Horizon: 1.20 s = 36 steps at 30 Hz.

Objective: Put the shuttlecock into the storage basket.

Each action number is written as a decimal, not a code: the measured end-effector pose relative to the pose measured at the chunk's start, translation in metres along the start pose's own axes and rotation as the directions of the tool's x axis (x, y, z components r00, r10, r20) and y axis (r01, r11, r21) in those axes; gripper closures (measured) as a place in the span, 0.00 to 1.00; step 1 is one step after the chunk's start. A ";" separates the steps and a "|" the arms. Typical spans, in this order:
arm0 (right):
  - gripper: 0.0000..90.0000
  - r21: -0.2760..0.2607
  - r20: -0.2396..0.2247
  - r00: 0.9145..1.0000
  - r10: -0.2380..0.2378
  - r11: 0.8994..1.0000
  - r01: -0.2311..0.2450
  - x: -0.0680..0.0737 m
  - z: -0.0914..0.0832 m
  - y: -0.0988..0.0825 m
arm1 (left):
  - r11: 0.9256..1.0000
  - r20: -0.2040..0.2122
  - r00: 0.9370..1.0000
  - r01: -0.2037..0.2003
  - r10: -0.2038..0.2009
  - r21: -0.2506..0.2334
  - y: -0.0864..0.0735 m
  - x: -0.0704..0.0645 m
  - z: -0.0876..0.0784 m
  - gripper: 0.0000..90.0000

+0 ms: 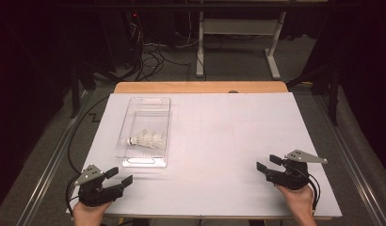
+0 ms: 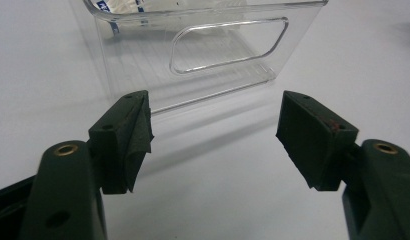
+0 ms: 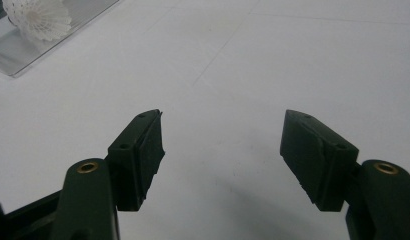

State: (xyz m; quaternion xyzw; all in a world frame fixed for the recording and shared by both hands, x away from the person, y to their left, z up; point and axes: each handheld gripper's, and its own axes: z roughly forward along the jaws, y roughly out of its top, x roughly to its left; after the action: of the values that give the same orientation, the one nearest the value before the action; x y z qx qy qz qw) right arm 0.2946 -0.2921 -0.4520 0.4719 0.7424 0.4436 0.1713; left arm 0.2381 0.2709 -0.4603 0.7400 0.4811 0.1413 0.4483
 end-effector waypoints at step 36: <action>0.36 -0.068 0.033 0.999 0.025 0.997 -0.023 -0.006 -0.016 -0.018 | 1.000 0.003 1.000 0.005 -0.005 -0.006 0.000 0.001 -0.002 0.34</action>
State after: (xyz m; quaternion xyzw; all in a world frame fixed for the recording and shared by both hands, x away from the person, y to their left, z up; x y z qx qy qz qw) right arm 0.2763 -0.3081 -0.4590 0.4822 0.7183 0.4624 0.1940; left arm 0.2371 0.2726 -0.4597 0.7376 0.4819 0.1407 0.4516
